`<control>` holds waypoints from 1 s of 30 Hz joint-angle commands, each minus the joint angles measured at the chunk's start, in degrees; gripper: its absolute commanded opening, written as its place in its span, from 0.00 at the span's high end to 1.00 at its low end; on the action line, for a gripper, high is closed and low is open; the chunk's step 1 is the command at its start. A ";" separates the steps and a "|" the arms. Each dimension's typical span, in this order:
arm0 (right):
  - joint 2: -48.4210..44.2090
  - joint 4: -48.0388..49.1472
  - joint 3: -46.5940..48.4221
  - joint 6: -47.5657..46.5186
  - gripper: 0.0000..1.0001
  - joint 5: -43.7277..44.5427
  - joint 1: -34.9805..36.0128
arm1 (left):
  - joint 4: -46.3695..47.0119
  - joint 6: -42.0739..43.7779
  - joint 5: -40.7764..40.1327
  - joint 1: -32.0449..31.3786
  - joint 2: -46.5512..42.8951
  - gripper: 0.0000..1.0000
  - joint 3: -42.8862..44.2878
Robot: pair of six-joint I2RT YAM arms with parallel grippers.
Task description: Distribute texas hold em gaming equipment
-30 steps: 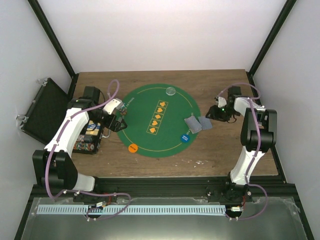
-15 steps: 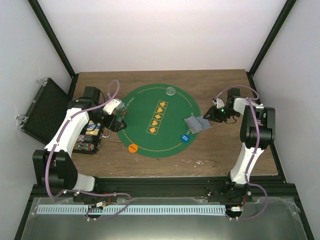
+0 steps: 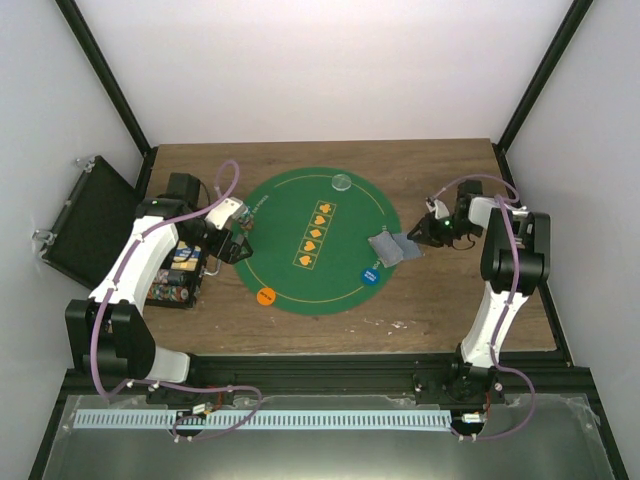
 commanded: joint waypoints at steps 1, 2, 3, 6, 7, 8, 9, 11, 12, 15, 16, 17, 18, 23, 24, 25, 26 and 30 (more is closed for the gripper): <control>1.62 -0.92 1.01 -0.58 0.74 1.88 -0.38 | 0.78 -0.12 -0.21 0.04 0.28 0.04 -0.58; 1.64 -1.14 1.34 -0.68 0.74 2.31 -0.38 | 0.78 -0.09 -0.37 0.06 0.25 0.04 -0.60; 1.50 -1.43 1.76 -0.96 0.74 2.63 -0.37 | 0.70 -0.06 -0.39 0.03 0.24 0.04 -0.56; 0.16 -1.63 2.77 -1.33 0.73 0.96 -0.38 | 0.67 -0.10 -0.24 0.03 0.34 0.04 -0.66; -0.32 -1.47 2.99 -1.35 0.72 -0.02 -0.38 | 0.69 -0.06 -0.22 0.03 0.41 0.04 -0.70; -0.74 -1.20 3.23 -1.35 0.72 -0.75 -0.38 | 0.69 -0.12 -0.26 0.08 0.49 0.04 -0.64; -0.95 -1.02 3.48 -1.27 0.71 -0.96 -0.38 | 0.69 -0.12 -0.32 0.06 0.50 0.04 -0.62; -0.72 -0.78 4.25 -0.94 0.70 0.78 -0.38 | 0.69 -0.12 -0.31 0.08 0.43 0.04 -0.54; -0.23 -0.90 4.89 -0.54 0.69 2.62 -0.38 | 0.62 -0.02 -0.35 0.04 0.42 0.04 -0.49; 1.77 -1.88 6.89 -0.05 0.68 6.18 -0.38 | 0.60 -0.12 -0.31 0.10 0.42 0.04 -0.52; 2.34 -2.13 7.39 0.00 0.67 6.73 -0.38 | 0.60 -0.12 -0.34 0.04 0.42 0.04 -0.61; 2.63 -2.14 7.56 0.03 0.66 7.18 -0.38 | 0.60 -0.06 -0.36 0.04 0.39 0.04 -0.57; 2.70 -1.86 7.61 0.12 0.65 7.55 -0.38 | 0.60 -0.17 -0.36 0.09 0.41 0.04 -0.59; 3.55 -1.54 7.05 0.45 0.60 7.25 -0.38 | 0.77 -0.15 -0.35 0.04 0.59 0.04 -0.66; 3.93 -1.60 6.57 0.45 0.60 6.11 -0.36 | 0.84 -0.21 -0.41 0.07 0.67 0.04 -0.70; 4.29 -1.42 5.77 0.41 0.60 5.22 -0.38 | 0.86 -0.22 -0.50 0.05 0.61 0.04 -0.77; 4.38 -1.30 5.03 0.29 0.60 4.60 -0.38 | 0.91 -0.19 -0.53 0.04 0.60 0.04 -0.79; 3.58 -0.17 2.11 -0.44 0.64 -0.12 -0.36 | 0.83 -0.30 -0.57 0.08 0.79 0.04 -0.70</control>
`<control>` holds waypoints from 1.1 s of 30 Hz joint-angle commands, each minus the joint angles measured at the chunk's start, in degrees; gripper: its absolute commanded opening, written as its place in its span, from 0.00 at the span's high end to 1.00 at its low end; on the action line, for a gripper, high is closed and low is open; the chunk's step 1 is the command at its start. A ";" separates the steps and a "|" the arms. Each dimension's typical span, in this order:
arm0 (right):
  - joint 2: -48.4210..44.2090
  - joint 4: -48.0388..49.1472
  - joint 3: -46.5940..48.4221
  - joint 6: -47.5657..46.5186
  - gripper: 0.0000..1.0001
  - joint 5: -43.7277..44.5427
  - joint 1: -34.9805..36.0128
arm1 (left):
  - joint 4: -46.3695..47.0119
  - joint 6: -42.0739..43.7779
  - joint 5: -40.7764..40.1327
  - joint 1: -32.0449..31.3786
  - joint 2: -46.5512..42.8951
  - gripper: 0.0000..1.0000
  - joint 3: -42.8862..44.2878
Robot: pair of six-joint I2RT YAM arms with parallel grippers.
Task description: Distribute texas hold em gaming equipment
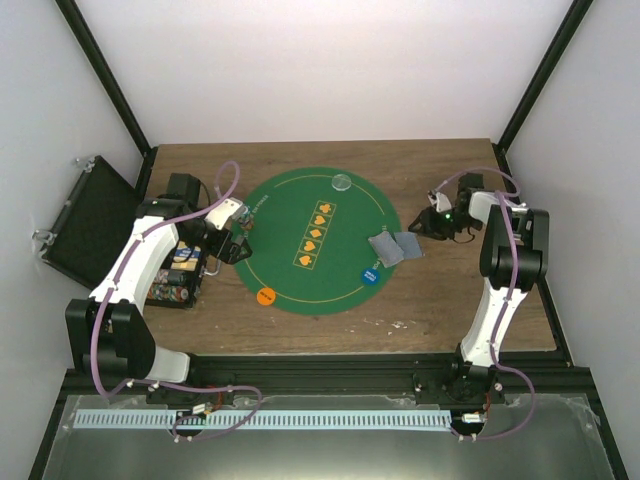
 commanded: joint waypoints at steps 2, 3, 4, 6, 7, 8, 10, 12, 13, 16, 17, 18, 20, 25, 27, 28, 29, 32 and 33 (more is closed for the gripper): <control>0.68 -0.01 -3.56 -0.55 0.67 -5.86 -0.27 | 0.76 -0.22 0.43 0.04 0.41 0.04 -0.63; 0.59 -0.03 -3.76 -0.57 0.68 -6.42 -0.26 | 0.76 -0.24 0.51 0.03 0.39 0.04 -0.64; 0.47 0.21 -3.90 -0.52 0.69 -6.74 -0.27 | 0.76 -0.26 0.58 0.06 0.39 0.04 -0.66; 0.37 0.46 -4.22 -0.55 0.71 -7.01 -0.26 | 0.75 -0.35 0.54 0.07 0.40 0.04 -0.73; 0.44 0.44 -4.18 -0.47 0.73 -6.91 -0.27 | 0.80 -0.30 0.51 0.03 0.27 0.04 -0.75; 0.58 0.47 -4.13 -0.40 0.74 -6.81 -0.27 | 0.84 -0.34 0.54 0.05 0.18 0.04 -0.80; 0.67 0.39 -4.08 -0.34 0.78 -6.93 -0.27 | 0.79 -0.37 0.46 0.03 0.05 0.04 -0.90; 0.39 0.37 -4.20 -0.42 0.83 -7.26 -0.27 | 0.84 -0.23 0.39 0.04 -0.04 0.04 -0.96; 0.11 0.38 -4.26 -0.47 0.87 -7.24 -0.27 | 0.78 -0.28 0.42 0.07 -0.04 0.04 -0.99; -1.08 -0.18 -3.71 -0.11 0.98 -4.43 -0.27 | 0.76 -0.37 0.35 0.06 -0.01 0.04 -0.93; -1.79 -0.54 -3.15 0.25 0.99 -2.40 -0.30 | 0.71 -0.37 0.34 0.05 -0.04 0.04 -0.88; -2.67 -0.84 -2.54 0.71 0.99 0.07 -0.28 | 0.68 -0.37 0.28 0.03 -0.08 0.04 -0.85; -4.58 -1.65 -0.78 1.72 0.99 5.73 -0.23 | 0.59 -0.28 0.24 0.03 0.02 0.04 -0.79; -12.96 -1.06 1.83 3.27 0.99 14.27 0.37 | 0.46 -0.15 0.39 0.03 0.11 0.04 -0.82; -16.83 0.01 1.17 1.92 0.99 13.98 1.80 | 0.32 -0.11 0.37 0.03 0.21 0.04 -0.70; -18.35 0.34 0.92 0.48 0.99 12.28 3.21 | 0.28 0.02 0.49 0.05 0.24 0.04 -0.65; -19.38 0.00 0.76 -1.22 0.99 9.34 4.26 | 0.24 0.06 0.58 0.03 0.18 0.04 -0.66; -21.15 -0.58 -0.60 -6.01 0.99 -5.22 6.73 | 0.07 0.20 0.98 0.03 0.22 0.04 -0.67; -21.32 -0.43 -1.18 -7.50 0.99 -8.31 7.74 | 0.06 0.24 0.98 0.07 0.28 0.04 -0.63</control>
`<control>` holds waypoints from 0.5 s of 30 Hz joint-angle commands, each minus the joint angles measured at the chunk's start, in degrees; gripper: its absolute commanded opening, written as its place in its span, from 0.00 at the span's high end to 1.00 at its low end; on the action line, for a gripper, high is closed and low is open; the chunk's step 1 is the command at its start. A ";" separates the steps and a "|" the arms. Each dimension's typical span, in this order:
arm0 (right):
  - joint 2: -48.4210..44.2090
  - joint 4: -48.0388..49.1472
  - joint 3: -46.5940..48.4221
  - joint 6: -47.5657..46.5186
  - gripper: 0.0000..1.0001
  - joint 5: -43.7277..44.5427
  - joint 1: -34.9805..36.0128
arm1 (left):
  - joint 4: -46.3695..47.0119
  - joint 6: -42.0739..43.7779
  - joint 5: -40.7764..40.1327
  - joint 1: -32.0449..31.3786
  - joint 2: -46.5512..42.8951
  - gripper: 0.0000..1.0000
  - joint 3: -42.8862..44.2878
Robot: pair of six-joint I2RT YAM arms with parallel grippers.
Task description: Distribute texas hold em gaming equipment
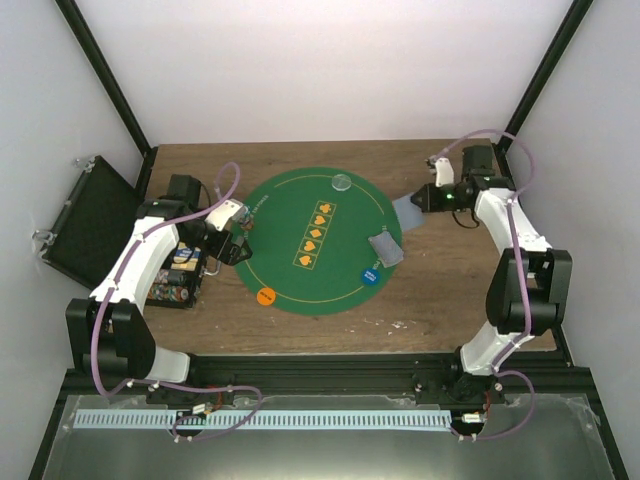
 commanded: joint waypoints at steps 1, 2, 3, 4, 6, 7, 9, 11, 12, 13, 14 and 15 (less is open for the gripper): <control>-0.99 -0.65 -0.59 -7.84 0.99 -15.10 4.92 | -0.19 0.29 1.03 0.03 0.30 0.04 0.04; -0.40 -1.28 -0.57 -9.79 0.99 -14.52 6.10 | -0.21 0.25 0.99 0.03 0.26 0.04 0.12; 0.40 -2.17 -0.35 -11.45 0.99 -13.21 7.04 | -0.21 0.24 1.06 0.03 0.22 0.04 0.08; 1.54 -2.90 0.10 -12.58 0.99 -11.99 7.60 | -0.21 0.24 1.19 0.03 0.14 0.04 0.08; 4.28 -3.61 0.74 -14.31 0.99 -11.38 7.70 | -0.28 0.31 1.17 0.03 0.04 0.04 0.08; 5.28 -3.78 1.00 -14.79 0.99 -11.18 7.74 | -0.30 0.25 1.16 0.03 -0.03 0.04 0.00; 7.09 -4.25 1.70 -15.55 0.99 -10.59 7.74 | -0.38 0.26 1.16 0.03 -0.17 0.04 -0.01; 8.64 -4.50 2.45 -15.77 0.99 -10.51 7.74 | -0.46 0.31 0.98 0.04 -0.31 0.04 -0.18; 9.42 -4.88 2.80 -15.87 0.99 -10.91 7.77 | -0.39 0.27 0.83 0.10 -0.31 0.04 -0.25; 10.05 -5.01 2.93 -15.97 0.99 -11.02 7.75 | -0.39 0.29 0.69 0.03 -0.31 0.04 -0.25; 10.37 -4.83 2.89 -15.93 0.99 -11.06 7.75 | -0.43 0.30 0.65 0.03 -0.23 0.04 -0.27; 10.71 -4.50 2.74 -15.92 0.99 -11.01 7.74 | -0.39 0.22 0.56 0.03 -0.19 0.04 -0.26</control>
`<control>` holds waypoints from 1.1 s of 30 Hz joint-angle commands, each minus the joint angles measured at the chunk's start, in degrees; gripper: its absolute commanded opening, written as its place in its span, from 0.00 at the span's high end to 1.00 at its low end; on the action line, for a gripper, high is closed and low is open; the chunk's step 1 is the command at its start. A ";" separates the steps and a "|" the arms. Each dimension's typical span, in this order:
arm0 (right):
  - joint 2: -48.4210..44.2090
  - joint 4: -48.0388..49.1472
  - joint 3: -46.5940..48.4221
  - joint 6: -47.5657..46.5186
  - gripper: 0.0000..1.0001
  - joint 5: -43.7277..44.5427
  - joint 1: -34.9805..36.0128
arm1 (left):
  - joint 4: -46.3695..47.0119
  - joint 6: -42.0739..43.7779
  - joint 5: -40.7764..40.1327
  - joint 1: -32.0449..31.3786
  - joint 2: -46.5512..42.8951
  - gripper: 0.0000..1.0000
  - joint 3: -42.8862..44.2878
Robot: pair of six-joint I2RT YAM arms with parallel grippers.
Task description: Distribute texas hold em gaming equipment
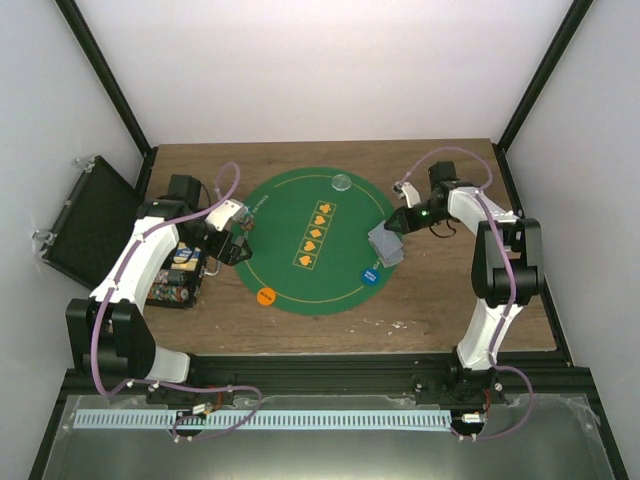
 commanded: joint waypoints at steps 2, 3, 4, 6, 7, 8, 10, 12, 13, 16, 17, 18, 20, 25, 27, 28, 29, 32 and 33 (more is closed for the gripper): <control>1.44 -0.50 2.73 -2.08 0.99 -0.91 -0.15 | -0.34 0.18 0.50 0.03 -0.13 0.04 -0.27; 1.83 -0.52 2.86 -1.92 0.99 -0.93 -0.15 | -0.34 0.14 0.44 0.03 -0.13 0.04 -0.27; 2.25 -0.67 3.09 -1.71 0.99 -0.74 -0.15 | -0.34 0.17 0.45 0.03 -0.13 0.04 -0.27; 2.77 -0.89 3.14 -1.46 0.99 -0.04 -0.15 | -0.34 0.16 0.33 0.03 -0.11 0.04 -0.27; 2.83 -0.86 2.95 -1.38 0.99 0.28 -0.19 | -0.34 0.15 0.25 0.04 -0.13 0.04 -0.27; 2.84 -0.83 2.71 -1.26 0.98 0.81 -0.15 | -0.34 0.16 0.26 0.03 -0.13 0.04 -0.33; 2.69 -0.38 2.46 -0.66 0.92 2.07 -0.15 | -0.34 0.16 0.21 0.03 -0.07 0.04 -0.35; 2.74 0.20 2.58 0.09 0.85 3.61 -0.12 | -0.34 0.18 0.19 0.05 0.12 0.04 -0.36; 2.83 0.17 2.74 0.29 0.79 3.90 -0.14 | -0.26 0.09 0.33 0.03 0.13 0.04 -0.29; 3.12 -0.53 3.41 0.25 0.69 3.79 -0.15 | -0.34 0.14 0.37 0.04 0.13 0.04 -0.20; 3.06 -0.36 3.45 0.45 0.68 4.00 -0.15 | -0.38 0.19 0.38 0.03 0.17 0.04 -0.19; 2.90 -0.11 3.45 0.80 0.68 4.33 -0.15 | -0.42 0.15 0.38 0.02 0.16 0.04 -0.19; 2.51 -0.02 3.90 1.73 0.62 4.89 -0.12 | -0.49 0.15 0.43 0.03 0.14 0.04 -0.10; 0.67 -0.13 3.82 5.36 0.31 10.28 -0.06 | -0.52 0.29 0.46 0.03 0.13 0.04 -0.18; -0.74 0.09 3.10 6.36 0.03 12.98 -0.06 | -0.52 0.30 0.55 0.03 0.22 0.04 -0.18; -1.55 0.19 2.75 6.94 0.00 14.09 0.02 | -0.52 0.31 0.60 0.03 0.28 0.04 -0.26; -2.79 0.42 2.24 7.70 0.00 14.74 0.34 | -0.52 0.35 0.63 0.10 0.35 0.04 -0.27; -5.76 1.91 -0.55 8.76 0.00 14.89 2.59 | -0.43 0.37 0.86 0.05 0.39 0.04 -0.27; -6.60 2.41 -1.70 8.86 0.00 15.37 3.67 | -0.51 0.39 0.89 0.08 0.47 0.04 -0.27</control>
